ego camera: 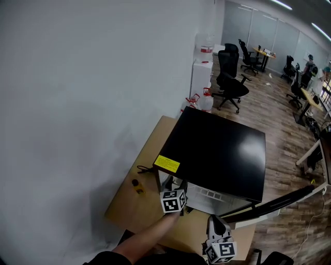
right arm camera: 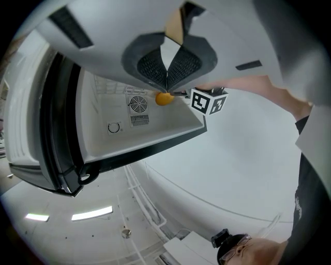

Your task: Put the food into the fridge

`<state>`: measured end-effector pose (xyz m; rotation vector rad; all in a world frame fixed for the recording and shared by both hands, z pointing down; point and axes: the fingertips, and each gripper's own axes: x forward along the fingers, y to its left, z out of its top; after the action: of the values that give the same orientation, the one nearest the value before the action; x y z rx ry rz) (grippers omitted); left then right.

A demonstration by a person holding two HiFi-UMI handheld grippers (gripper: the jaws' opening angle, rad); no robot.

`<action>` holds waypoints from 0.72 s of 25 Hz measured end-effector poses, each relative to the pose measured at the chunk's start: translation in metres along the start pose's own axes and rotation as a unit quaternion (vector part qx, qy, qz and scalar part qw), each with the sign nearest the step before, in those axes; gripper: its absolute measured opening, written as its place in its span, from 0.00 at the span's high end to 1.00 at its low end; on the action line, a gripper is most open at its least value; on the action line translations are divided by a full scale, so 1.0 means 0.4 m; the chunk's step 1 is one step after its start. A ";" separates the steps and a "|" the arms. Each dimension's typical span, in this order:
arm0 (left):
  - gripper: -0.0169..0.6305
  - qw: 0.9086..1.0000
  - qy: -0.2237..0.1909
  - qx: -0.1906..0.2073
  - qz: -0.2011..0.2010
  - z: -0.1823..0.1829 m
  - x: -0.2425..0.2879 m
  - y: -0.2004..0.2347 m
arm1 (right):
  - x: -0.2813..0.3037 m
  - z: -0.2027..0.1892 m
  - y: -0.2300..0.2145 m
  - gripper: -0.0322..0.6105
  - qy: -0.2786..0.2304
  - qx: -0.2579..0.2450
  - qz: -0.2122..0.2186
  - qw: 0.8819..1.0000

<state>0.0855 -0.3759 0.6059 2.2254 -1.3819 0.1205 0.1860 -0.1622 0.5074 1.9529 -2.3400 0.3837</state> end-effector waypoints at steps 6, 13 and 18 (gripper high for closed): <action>0.54 0.999 -0.017 0.033 -0.020 -0.007 -0.052 -0.021 | -0.024 0.000 0.011 0.86 -0.004 -0.002 -0.009 1.000; 0.54 0.996 -0.040 0.065 -0.054 -0.004 -0.216 -0.040 | -0.092 -0.006 0.065 0.86 -0.017 -0.009 -0.021 1.000; 0.54 0.991 -0.046 0.066 -0.103 -0.010 -0.410 -0.081 | -0.178 -0.017 0.137 0.86 -0.027 -0.010 -0.027 0.999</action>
<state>0.0359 -0.2296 0.5422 2.4973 -1.2112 0.0371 0.1453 -0.0837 0.4908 2.0363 -2.3084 0.3081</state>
